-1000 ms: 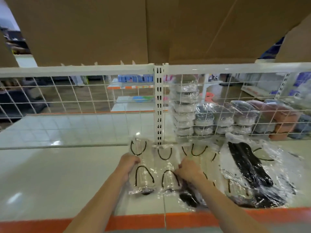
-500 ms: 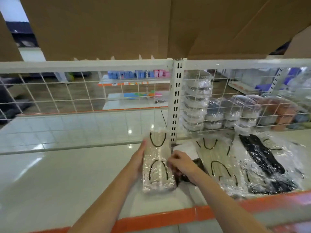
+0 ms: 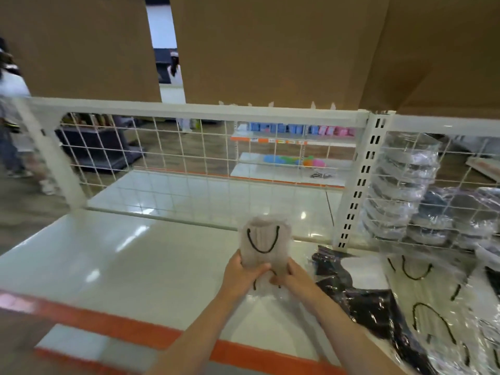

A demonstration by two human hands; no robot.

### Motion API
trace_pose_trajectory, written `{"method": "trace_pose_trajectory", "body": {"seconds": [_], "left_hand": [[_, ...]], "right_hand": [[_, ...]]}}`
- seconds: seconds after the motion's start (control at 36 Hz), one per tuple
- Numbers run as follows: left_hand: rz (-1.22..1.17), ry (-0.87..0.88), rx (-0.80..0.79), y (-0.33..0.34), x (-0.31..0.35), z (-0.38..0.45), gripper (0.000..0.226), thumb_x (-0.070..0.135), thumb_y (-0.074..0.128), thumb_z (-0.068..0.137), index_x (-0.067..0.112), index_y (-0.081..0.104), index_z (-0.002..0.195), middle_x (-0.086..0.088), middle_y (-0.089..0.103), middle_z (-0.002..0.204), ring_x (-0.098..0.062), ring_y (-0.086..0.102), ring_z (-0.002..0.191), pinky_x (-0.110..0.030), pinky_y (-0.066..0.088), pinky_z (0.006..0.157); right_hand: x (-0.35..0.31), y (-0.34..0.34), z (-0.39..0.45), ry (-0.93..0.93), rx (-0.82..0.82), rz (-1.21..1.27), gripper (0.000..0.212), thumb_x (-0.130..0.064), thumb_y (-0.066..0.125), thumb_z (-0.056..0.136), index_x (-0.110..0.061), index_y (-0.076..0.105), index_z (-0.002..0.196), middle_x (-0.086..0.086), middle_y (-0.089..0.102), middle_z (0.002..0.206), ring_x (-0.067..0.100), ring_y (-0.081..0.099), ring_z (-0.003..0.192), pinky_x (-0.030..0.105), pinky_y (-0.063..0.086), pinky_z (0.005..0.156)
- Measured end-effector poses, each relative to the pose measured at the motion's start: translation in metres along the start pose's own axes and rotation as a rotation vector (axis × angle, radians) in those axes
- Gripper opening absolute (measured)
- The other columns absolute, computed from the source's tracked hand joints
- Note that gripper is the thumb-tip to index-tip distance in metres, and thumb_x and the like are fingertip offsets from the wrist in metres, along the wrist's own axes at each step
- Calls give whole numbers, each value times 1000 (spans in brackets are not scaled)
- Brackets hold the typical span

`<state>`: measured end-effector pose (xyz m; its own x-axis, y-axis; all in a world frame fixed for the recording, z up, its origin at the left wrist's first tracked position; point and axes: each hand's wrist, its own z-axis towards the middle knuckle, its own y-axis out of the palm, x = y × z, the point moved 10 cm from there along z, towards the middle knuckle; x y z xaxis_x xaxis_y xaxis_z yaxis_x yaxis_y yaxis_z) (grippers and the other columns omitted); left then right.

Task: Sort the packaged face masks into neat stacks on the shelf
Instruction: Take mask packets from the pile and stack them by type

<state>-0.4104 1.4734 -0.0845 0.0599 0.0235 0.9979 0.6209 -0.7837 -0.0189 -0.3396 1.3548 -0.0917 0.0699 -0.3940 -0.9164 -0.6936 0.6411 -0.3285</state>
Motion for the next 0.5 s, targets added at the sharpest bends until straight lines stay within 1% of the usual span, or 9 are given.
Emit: {"method": "trace_pose_trajectory", "body": {"seconds": [0.08,0.11,0.17,0.22,0.28,0.36,0.42,0.44,0.5], "left_hand": [[8,-62,77,-7,-13,-4,28,6,73,78,2,65,104,-14,71,98,-23,69,87,-33,58,75],[-24,-89,101,-8,-14,-5,21,5,70,80,2,66,100,-15,72,95,-25,69,84,-35,58,74],[-187,-141,158,-13,-15,-5,14,5,69,81,1,68,94,-16,73,89,-29,70,81,-43,57,78],[-485,-201,232,-21,-18,-2,12,2,67,82,0,67,94,-14,73,86,-28,69,79,-42,57,76],[-741,-205,241,-24,-16,3,22,0,64,83,0,65,105,-14,71,97,-25,69,84,-36,57,72],[-836,-231,179,-21,-14,3,34,5,62,83,-2,60,117,-19,66,113,-25,68,89,-38,55,80],[-805,-256,134,-25,-16,1,42,9,66,76,-2,60,117,-19,66,113,-27,67,92,-40,54,86],[-762,-252,130,-31,-14,-2,45,10,68,75,-1,60,117,-17,67,109,-26,66,92,-40,53,86],[-666,-204,220,-67,-16,-6,38,8,70,78,5,61,114,-10,70,101,-21,65,89,-32,52,78]], "right_hand": [[20,13,7,63,-65,-129,58,-31,69,56,-9,55,107,7,63,103,20,61,93,37,52,84],[20,13,9,59,-61,-146,58,-34,69,55,-9,55,105,6,63,101,20,60,92,35,51,83],[15,6,9,61,-26,-119,37,-27,73,70,-10,55,97,4,58,91,18,55,82,26,44,69],[14,-1,8,75,22,87,17,-18,71,81,-9,58,90,7,58,87,18,56,77,23,41,61],[15,3,6,100,16,402,13,-16,69,84,-9,61,91,10,63,91,21,60,81,23,46,62],[3,21,2,74,-45,623,12,-13,68,84,-9,58,89,8,62,84,19,59,78,29,47,71],[-10,26,1,7,-42,596,13,-4,66,82,-11,56,79,6,60,74,18,57,72,29,46,68],[-15,21,4,-40,5,522,21,-1,65,82,-14,52,71,4,57,68,17,54,69,28,44,65],[-24,9,6,-159,98,252,32,-1,64,82,-18,43,64,-2,48,63,14,46,65,26,37,61]]}}
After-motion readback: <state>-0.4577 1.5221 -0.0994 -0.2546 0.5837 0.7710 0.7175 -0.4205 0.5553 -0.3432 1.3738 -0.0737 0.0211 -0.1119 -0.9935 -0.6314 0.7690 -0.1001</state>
